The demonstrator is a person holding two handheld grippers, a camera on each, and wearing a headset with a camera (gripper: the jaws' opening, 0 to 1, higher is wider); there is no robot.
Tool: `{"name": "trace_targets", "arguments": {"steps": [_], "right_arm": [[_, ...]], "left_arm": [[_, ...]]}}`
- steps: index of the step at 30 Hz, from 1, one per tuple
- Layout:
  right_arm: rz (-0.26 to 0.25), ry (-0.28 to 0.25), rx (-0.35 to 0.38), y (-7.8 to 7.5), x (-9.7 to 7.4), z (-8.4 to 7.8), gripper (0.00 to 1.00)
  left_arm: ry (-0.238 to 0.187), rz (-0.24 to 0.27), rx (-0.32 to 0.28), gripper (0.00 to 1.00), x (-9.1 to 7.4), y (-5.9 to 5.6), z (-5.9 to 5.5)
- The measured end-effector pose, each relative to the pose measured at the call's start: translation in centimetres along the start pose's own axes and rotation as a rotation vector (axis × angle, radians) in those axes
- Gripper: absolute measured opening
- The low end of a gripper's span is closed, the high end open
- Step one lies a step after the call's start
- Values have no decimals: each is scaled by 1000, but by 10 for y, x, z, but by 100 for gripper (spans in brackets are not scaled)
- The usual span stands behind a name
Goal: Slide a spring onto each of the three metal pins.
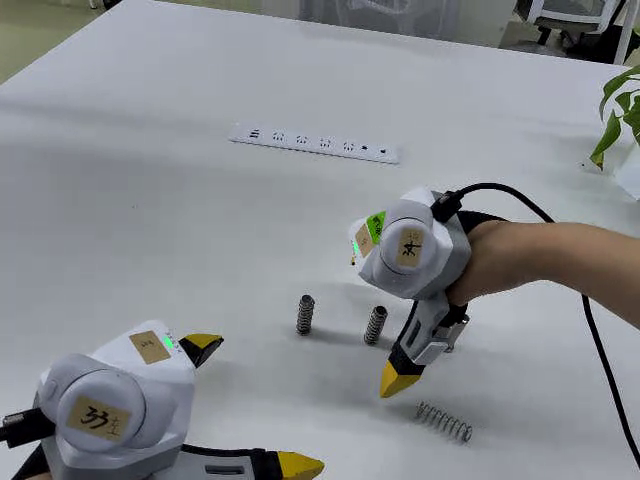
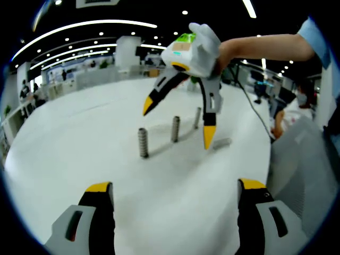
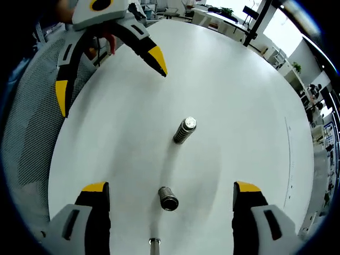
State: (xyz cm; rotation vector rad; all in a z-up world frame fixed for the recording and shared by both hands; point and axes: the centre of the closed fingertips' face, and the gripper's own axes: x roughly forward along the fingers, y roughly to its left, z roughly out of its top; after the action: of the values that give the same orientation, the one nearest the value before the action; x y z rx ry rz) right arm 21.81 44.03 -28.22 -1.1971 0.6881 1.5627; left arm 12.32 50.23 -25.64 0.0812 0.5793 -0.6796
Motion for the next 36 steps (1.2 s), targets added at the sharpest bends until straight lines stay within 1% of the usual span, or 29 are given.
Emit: {"name": "trace_targets", "arguments": {"steps": [2, 5, 7, 9, 12, 14, 15, 17, 19, 21, 23, 30, 36], "right_arm": [[-14, -11, 20, -1, -2, -1, 99], [-39, -52, 69, -4, -7, 0, 99], [-43, -69, 95, -3, -11, -2, 99], [-54, -86, 106, -3, -14, -3, 99], [-66, -123, 153, -3, -21, -4, 99], [-84, -154, 179, -4, -26, -5, 99], [-92, -166, 199, -3, -30, -6, 99], [-104, -185, 218, -1, -34, -8, 99], [-117, -188, 234, 0, -38, -12, 99], [-139, -206, 252, 1, -42, -15, 99], [-148, -230, 292, 3, -46, -18, 99], [-179, -245, 359, 16, -55, -36, 99], [-192, -239, 406, 29, -60, -53, 99]], "left_arm": [[0, -3, 5, 98, 0, -1, 1], [-5, -4, 7, 98, 0, -2, 3], [-5, -6, 10, 98, 1, -3, 3], [-6, -8, 14, 98, 1, -4, 4], [-8, -11, 19, 98, 2, -5, 6], [-11, -12, 22, 98, 2, -5, 7], [-12, -14, 24, 98, 3, -6, 8], [-11, -16, 29, 98, 3, -7, 8], [-11, -18, 33, 98, 3, -8, 8], [-13, -19, 35, 98, 3, -9, 9], [-14, -21, 36, 98, 3, -9, 10], [-12, -24, 44, 98, 2, -10, 10], [-10, -27, 55, 98, 2, -10, 12]]}}
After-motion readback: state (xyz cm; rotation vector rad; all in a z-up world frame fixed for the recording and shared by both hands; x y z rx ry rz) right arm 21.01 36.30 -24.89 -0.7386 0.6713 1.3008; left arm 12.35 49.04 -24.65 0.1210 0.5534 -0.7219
